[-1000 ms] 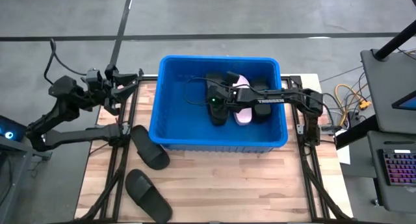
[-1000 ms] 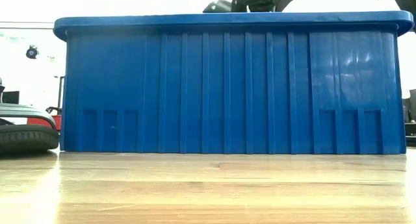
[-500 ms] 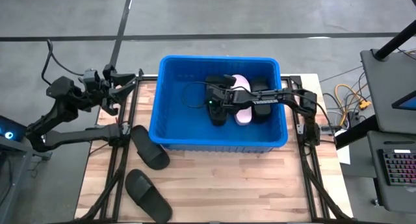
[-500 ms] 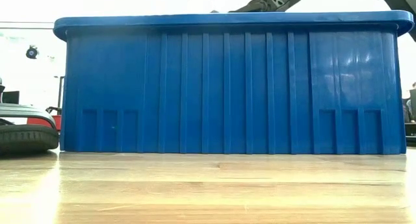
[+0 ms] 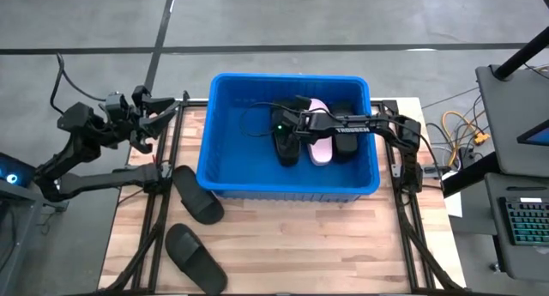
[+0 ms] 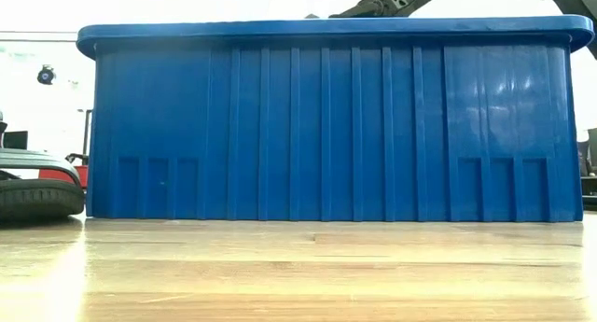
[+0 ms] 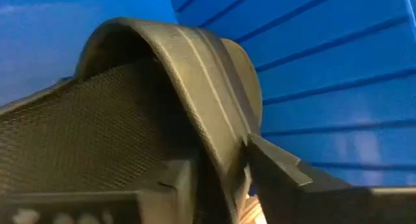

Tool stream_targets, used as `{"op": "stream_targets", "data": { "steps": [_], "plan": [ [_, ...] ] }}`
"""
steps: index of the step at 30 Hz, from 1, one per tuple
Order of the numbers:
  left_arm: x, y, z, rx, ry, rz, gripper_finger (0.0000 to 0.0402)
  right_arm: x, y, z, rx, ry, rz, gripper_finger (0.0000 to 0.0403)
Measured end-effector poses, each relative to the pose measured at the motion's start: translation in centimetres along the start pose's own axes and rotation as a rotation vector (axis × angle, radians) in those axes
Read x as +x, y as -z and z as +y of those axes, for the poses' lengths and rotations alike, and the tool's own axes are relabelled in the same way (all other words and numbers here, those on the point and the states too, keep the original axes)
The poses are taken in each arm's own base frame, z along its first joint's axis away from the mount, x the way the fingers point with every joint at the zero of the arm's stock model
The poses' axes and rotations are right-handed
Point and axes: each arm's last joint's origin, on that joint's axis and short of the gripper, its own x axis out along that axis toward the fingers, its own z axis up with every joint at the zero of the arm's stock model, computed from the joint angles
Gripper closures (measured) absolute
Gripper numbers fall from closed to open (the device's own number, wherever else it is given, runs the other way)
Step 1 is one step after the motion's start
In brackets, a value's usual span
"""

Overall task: Pick and place slides into bin
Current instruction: Put the black slide into the blue container

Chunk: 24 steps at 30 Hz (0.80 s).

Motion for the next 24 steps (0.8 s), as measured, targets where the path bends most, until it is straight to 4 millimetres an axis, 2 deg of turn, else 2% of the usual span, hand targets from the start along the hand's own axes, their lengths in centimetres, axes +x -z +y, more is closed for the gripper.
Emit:
{"op": "stream_targets", "data": {
  "steps": [7,11,18,24],
  "plan": [
    [-0.2,0.4,0.1,-0.002,-0.010,0.045,0.0205,-0.7,-0.5,-0.5,-0.040,-0.060,0.011,0.0212],
    [-0.4,0.4,0.1,-0.002,-0.009,0.045,0.0205,-1.1,-0.5,-0.8,-0.027,-0.069,0.053,0.0183],
    [-0.8,0.2,0.0,-0.002,-0.006,0.030,0.0205,-2.2,-0.7,-1.7,0.024,-0.076,0.126,0.0150],
    [-1.1,0.1,0.0,-0.001,-0.004,0.018,0.0205,-3.3,-1.5,-2.7,0.032,-0.095,0.130,0.0146]
  ]
}}
